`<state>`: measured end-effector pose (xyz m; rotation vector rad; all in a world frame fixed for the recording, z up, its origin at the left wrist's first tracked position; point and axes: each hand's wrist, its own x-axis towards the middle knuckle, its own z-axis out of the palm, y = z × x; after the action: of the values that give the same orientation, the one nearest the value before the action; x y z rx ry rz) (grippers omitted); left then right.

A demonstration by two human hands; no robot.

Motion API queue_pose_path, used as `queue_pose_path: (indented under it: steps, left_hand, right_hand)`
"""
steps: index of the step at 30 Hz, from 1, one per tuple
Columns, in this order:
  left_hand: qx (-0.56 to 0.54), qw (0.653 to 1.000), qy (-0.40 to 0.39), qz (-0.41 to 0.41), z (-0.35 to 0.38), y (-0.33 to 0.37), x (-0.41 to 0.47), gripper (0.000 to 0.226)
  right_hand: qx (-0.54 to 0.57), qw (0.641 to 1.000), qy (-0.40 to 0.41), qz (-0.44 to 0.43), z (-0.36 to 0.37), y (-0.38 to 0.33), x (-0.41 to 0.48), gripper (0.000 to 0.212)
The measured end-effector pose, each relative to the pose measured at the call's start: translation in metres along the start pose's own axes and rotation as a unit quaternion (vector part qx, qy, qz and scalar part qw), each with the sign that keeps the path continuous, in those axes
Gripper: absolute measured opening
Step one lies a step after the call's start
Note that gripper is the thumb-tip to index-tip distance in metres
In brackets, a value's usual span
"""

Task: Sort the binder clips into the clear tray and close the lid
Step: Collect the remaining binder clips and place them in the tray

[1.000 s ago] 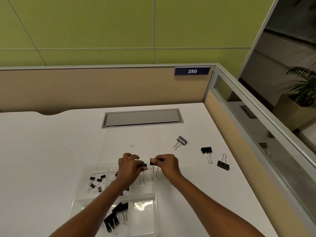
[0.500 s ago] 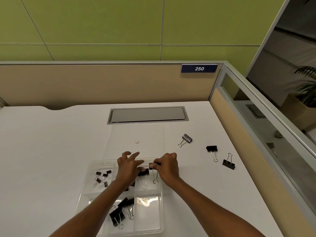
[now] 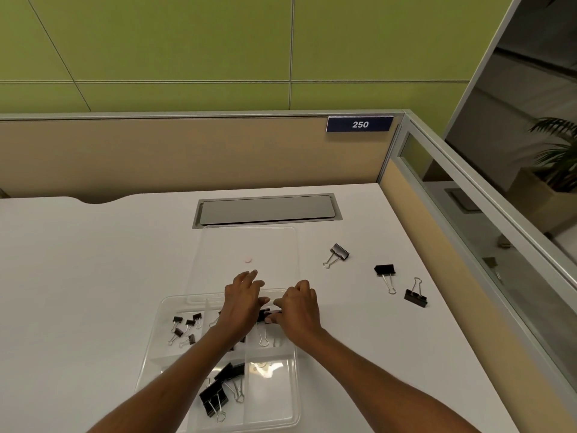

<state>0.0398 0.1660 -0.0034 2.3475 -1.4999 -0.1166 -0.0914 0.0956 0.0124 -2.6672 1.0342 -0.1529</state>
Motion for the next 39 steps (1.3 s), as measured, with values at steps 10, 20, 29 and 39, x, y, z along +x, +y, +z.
queue_pose_path:
  steps: [10, 20, 29, 39]
  left_hand:
    - [0.001, 0.999, -0.007, 0.036, 0.004, 0.028, 0.022, 0.035]
    - [-0.038, 0.996, -0.035, 0.076, 0.013, 0.082, 0.057, 0.046]
    - [-0.017, 0.992, -0.076, 0.094, 0.038, 0.114, 0.098, 0.054]
    - [-0.014, 0.989, -0.117, 0.093, 0.069, 0.146, 0.140, 0.044]
  right_hand:
    - [0.092, 0.989, 0.109, 0.032, -0.010, 0.028, -0.003, 0.034]
    - [0.084, 0.978, 0.152, 0.118, -0.022, 0.092, 0.000, 0.030]
    - [0.062, 0.964, 0.152, 0.210, -0.038, 0.146, -0.003, 0.043]
    - [0.016, 0.931, 0.133, 0.339, -0.048, 0.209, -0.013, 0.042]
